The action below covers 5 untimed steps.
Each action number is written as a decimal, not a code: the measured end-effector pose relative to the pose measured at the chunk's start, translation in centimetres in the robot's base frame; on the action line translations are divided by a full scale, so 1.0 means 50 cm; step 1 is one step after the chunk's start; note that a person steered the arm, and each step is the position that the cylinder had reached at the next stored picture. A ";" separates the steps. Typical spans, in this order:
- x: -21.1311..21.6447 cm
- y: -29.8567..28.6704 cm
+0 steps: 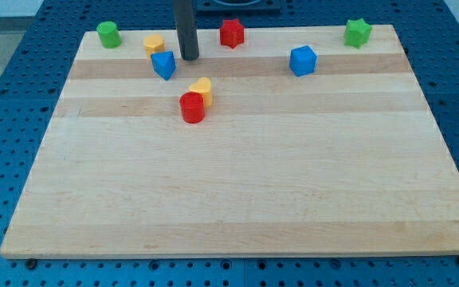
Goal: Point your arm on top of yellow hexagon
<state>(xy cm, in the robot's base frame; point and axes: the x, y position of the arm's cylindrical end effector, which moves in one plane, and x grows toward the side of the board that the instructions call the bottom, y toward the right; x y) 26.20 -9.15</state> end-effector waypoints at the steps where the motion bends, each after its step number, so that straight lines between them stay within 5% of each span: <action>1: -0.020 0.000; 5: -0.119 -0.066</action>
